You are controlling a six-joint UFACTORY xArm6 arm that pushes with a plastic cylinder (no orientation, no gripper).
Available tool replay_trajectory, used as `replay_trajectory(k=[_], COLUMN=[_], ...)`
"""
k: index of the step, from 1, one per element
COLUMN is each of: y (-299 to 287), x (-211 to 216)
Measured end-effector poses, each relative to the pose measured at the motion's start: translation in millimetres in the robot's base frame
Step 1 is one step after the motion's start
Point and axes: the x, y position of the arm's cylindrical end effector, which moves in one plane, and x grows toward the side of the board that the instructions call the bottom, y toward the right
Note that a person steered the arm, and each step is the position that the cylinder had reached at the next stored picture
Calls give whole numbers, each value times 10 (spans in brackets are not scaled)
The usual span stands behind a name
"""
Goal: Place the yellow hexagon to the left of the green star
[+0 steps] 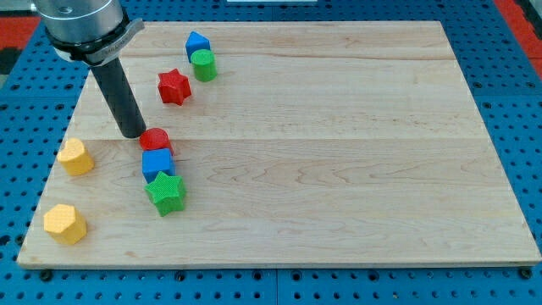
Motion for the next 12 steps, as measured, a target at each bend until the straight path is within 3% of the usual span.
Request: replay_trajectory(k=[12], y=[349], x=[38])
